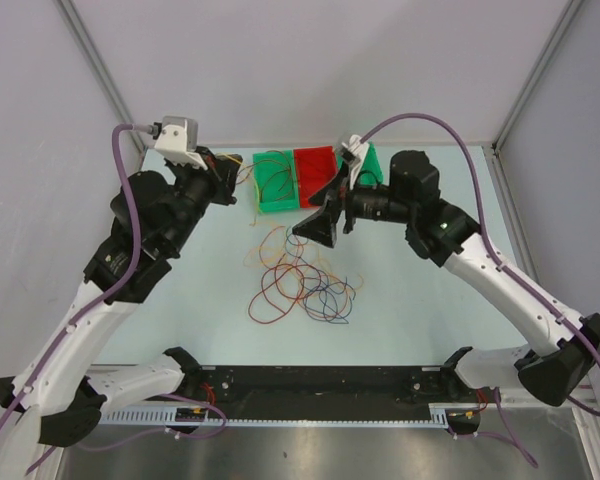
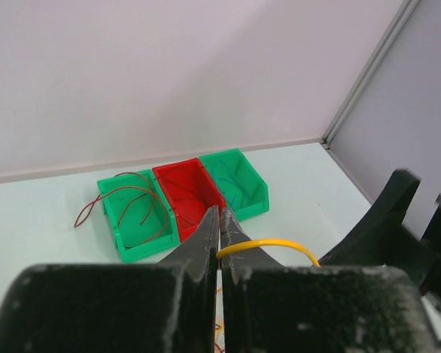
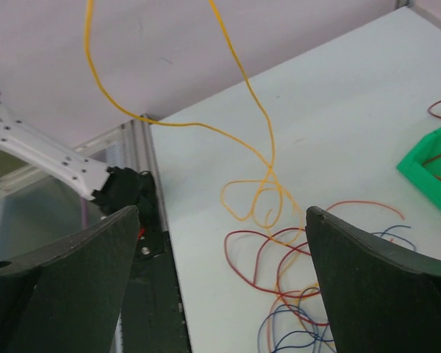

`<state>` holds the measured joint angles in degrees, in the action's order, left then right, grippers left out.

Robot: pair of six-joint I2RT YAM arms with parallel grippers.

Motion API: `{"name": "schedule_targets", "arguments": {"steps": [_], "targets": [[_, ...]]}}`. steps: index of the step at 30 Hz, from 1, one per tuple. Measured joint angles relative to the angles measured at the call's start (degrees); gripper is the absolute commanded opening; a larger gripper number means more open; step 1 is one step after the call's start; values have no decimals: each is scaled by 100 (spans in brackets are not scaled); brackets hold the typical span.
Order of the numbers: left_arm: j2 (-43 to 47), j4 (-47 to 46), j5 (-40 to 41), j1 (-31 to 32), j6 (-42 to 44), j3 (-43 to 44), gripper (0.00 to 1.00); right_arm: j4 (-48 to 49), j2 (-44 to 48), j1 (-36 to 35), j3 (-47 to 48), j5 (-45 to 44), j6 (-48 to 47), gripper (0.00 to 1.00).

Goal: Untangle the cables

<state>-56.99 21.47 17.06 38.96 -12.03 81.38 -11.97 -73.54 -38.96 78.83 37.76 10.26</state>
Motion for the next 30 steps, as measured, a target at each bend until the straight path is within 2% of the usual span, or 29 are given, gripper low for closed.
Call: {"name": "schedule_targets", "arguments": {"steps": [4,7,15,19,28,30], "targets": [[-15,52,-39,0,-4,162,0,2,-48,-817,-210,-1043,-560,100],[-48,66,-79,0,-39,245,0,79,-214,-1213,-293,-1469,-859,100],[-114,212,-105,0,-162,330,0,544,-693,-1421,-402,-2041,-1121,100],[-114,225,-131,0,-214,330,0,861,-791,-1488,-404,-2059,-1137,99],[-111,225,-149,0,-258,330,0,1303,-1080,-1506,-404,-1926,-1086,85],[-111,225,-149,0,-258,328,0,1318,-1106,-1504,-404,-1908,-1073,74]]}}
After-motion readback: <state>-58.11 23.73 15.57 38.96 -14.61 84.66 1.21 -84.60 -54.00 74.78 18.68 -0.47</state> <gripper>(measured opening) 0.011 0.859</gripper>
